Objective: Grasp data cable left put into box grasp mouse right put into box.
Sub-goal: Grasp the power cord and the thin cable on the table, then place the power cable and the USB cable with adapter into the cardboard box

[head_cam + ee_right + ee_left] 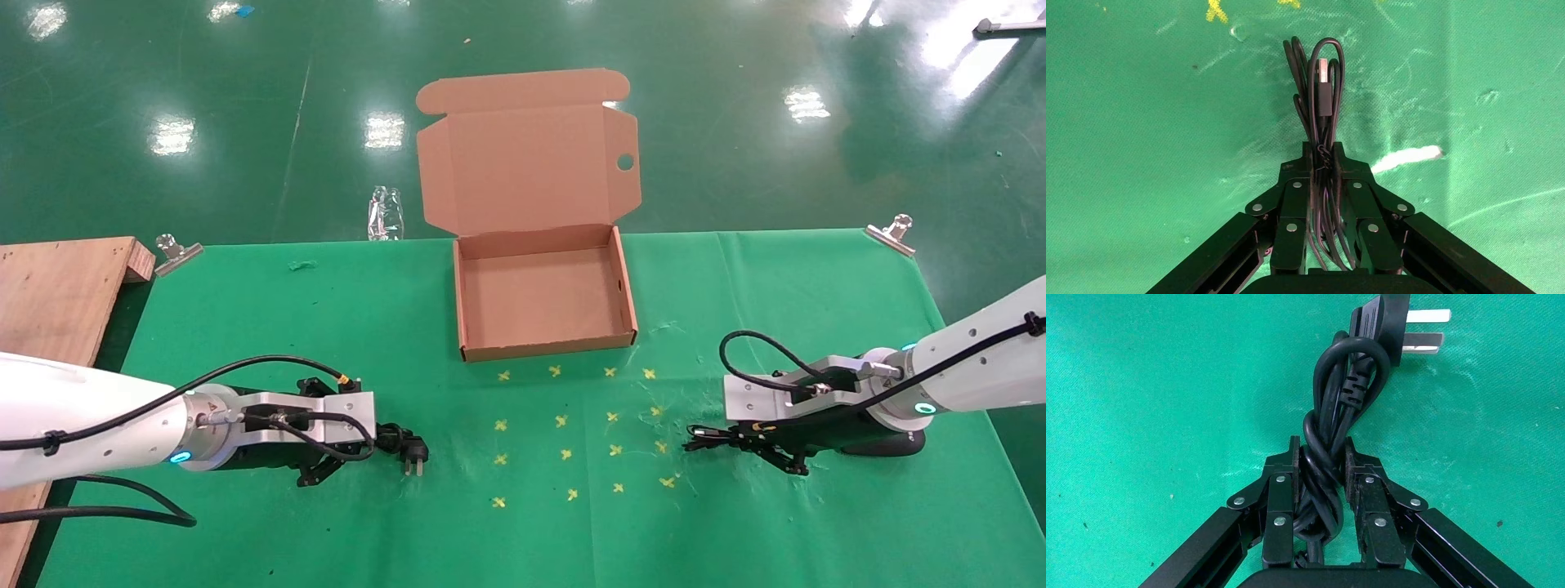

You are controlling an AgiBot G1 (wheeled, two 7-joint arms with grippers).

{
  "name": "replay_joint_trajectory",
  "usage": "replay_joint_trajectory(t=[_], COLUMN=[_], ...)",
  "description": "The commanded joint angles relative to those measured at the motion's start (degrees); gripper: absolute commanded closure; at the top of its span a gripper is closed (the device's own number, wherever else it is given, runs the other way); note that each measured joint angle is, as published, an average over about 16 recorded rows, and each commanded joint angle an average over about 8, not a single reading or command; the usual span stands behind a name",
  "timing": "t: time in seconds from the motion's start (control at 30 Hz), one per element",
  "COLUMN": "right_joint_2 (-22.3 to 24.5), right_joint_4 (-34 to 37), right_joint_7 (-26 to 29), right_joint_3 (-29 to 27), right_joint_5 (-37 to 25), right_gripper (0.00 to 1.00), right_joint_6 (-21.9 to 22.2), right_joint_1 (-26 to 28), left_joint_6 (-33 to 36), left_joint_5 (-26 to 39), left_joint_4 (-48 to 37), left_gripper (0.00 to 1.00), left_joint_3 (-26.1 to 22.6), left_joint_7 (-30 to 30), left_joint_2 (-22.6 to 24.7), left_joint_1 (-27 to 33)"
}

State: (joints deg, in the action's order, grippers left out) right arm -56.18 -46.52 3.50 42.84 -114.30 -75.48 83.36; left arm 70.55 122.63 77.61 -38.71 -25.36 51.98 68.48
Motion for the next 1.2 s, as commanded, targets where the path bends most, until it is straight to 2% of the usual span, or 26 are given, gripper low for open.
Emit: replay_joint_trajectory(t=[0.03,0.33,0.57,0.7,1.0,1.1,1.2], right_joint_2=[0.02,0.10,3.14,5.92,10.50,11.87,13.08], right_joint_4=[-0.03,-0.05,-3.12,-7.01,-18.61,-22.42,-25.53], right_joint_7=[0.01,0.00,0.85,3.44,12.27,14.63,16.66], right_joint_3=[0.00,-0.04,-1.63,-3.05,-4.62,-4.90,-5.19], right_joint_5=[0.01,-0.01,-0.35,-0.82,-2.21,-2.24,-2.29], right_gripper=[1.00,1.00,1.00,1.00,1.00,1.00,1.00], right_joint_6=[-0.01,0.04,0.28,0.02,-2.79,-3.79,-4.49], right_joint_1=[-0.01,0.09,3.96,6.80,8.82,8.29,7.78], left_joint_6=[0.00,-0.39,0.07,0.32,-5.40,-8.44,-11.63], left_joint_5=[0.00,-0.86,-3.48,-3.56,5.00,6.82,7.73], left_joint_4=[0.00,-0.86,-2.19,-3.83,-12.91,-14.95,-15.40], left_gripper=[1.00,1.00,1.00,1.00,1.00,1.00,1.00], left_joint_3=[0.00,0.66,2.77,2.84,-1.33,-4.46,-9.44], left_joint_7=[0.00,0.57,0.83,-1.12,-8.72,-10.71,-13.38], left_joint_2=[0.00,-0.12,0.62,5.18,22.39,25.45,26.46], left_joint_1=[0.00,0.98,6.33,10.54,16.50,17.58,18.14])
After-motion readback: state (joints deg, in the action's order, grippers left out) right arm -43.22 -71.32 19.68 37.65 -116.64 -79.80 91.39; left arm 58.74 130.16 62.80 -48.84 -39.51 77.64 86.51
